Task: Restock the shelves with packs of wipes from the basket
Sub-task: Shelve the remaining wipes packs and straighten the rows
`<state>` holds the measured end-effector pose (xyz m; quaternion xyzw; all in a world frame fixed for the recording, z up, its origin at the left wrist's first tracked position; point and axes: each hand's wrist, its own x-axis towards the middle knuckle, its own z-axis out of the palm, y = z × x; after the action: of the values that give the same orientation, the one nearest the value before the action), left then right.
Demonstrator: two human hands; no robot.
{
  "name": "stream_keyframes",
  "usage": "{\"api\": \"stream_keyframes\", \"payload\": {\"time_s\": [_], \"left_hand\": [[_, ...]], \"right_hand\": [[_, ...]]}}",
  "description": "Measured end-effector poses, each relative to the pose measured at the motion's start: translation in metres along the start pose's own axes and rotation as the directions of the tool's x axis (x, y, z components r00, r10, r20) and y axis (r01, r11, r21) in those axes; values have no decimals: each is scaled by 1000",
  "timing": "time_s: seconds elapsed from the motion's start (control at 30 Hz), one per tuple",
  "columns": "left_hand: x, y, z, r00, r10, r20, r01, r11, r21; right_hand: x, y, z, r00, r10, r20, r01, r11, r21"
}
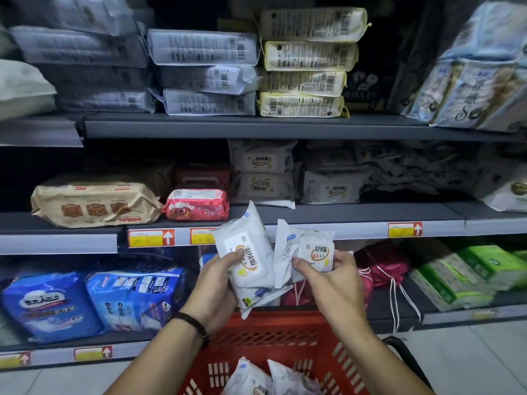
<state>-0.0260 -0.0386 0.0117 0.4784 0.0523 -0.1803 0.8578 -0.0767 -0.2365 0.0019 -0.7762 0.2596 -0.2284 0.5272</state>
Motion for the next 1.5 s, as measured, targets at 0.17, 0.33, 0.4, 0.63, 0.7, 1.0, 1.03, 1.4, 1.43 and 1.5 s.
{"api": "stream_keyframes", "payload": {"time_s": [0.17,0.33,0.4,0.63,0.7,1.0,1.03,1.4,1.43,1.5], "left_hand": [[2,4,1,982,176,-64,-171,982,75],[6,19,-4,909,306,-282,-301,952,60],[10,26,-11,877,334,-344,-333,941,65],[14,48,-39,854,326,-405,-348,937,20],[16,53,-46,856,331,-398,-351,936,24],[26,60,-58,872,318,-371,-345,939,-8],[28,59,-58,876,316,-363,-347,938,-21],[25,39,-23,913,302,-274,-330,942,-60],[23,36,-17,917,308,-255,-332,942,-57],[19,32,-3,932,300,-204,-316,948,-48]], "right_hand": [[0,-8,-3,999,-31,-40,29,998,-52],[-9,-11,2,988,-122,-98,98,970,-221],[-5,-19,11,979,-163,-121,128,958,-257],[49,-74,81,949,-228,-219,125,907,-402],[65,-88,107,949,-194,-249,69,897,-437],[93,-87,168,955,-168,-244,-24,777,-629],[95,-87,170,952,-178,-248,-22,771,-636],[86,-72,99,948,-317,-37,275,871,-408],[79,-67,83,937,-349,25,340,892,-297],[69,-57,59,932,-251,260,259,966,4]]}}
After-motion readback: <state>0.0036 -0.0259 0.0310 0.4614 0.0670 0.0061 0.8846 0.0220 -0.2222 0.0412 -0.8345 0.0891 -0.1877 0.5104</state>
